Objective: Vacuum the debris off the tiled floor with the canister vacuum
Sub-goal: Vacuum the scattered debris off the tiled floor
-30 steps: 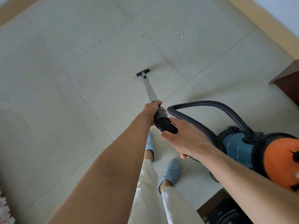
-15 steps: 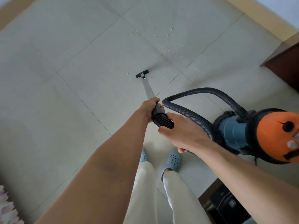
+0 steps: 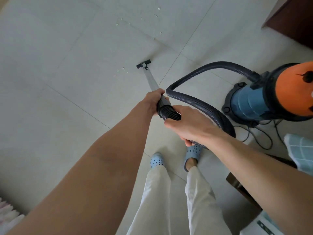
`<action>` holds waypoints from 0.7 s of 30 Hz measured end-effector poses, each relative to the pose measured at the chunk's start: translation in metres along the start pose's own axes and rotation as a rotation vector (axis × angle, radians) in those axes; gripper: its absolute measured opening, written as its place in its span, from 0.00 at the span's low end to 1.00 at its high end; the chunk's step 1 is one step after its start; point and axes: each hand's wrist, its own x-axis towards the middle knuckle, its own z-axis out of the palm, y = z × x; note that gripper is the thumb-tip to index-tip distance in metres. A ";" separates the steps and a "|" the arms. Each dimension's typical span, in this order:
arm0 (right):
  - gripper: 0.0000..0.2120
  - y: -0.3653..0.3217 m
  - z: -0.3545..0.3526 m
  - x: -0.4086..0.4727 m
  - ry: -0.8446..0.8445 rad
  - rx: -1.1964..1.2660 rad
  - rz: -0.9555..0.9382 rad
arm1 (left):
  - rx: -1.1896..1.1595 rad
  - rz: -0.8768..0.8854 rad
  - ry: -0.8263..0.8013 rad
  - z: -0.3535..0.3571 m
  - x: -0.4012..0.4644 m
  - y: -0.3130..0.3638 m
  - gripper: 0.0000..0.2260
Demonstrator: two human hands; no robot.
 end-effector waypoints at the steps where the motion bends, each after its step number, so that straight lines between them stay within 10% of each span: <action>1: 0.07 0.001 0.007 -0.004 0.007 -0.001 0.012 | 0.018 -0.005 -0.004 -0.002 -0.002 -0.006 0.08; 21: 0.05 -0.006 0.090 -0.023 -0.084 0.411 -0.022 | 0.238 0.053 0.079 -0.069 -0.024 -0.035 0.09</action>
